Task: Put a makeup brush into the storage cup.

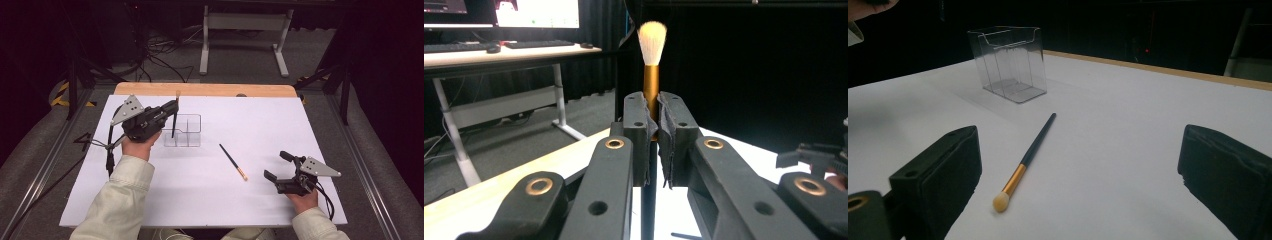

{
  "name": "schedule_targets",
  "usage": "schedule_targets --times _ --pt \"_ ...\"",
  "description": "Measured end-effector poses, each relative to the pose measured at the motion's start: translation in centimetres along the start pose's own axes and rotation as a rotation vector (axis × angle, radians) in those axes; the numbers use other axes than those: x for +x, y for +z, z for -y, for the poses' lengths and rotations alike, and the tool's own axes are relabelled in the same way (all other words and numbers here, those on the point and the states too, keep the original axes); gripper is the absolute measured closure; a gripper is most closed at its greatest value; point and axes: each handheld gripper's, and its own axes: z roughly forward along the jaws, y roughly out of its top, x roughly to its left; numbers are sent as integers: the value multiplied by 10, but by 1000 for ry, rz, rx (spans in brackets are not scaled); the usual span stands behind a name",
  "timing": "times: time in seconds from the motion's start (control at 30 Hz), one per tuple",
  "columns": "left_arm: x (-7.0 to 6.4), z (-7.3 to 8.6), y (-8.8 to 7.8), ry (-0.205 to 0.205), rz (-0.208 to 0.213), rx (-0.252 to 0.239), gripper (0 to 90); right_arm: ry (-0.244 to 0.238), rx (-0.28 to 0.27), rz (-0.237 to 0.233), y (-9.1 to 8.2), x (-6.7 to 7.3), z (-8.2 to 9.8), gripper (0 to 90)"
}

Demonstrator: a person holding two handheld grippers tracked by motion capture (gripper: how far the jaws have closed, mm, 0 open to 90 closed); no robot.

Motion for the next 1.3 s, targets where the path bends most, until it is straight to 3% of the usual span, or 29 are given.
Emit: schedule_targets --times 0.37,0.77,1.1,1.3 --pt "6 -3 15 35 -48 -14 831 1 0 -2 0 0 0 46" --pt "16 4 28 42 -85 -54 831 -1 -1 -6 0 0 0 46" --pt "20 11 37 38 -84 -79 829 -1 -4 -9 0 0 0 46" --pt "22 16 42 37 -77 -61 829 -1 -3 -10 0 0 0 46"
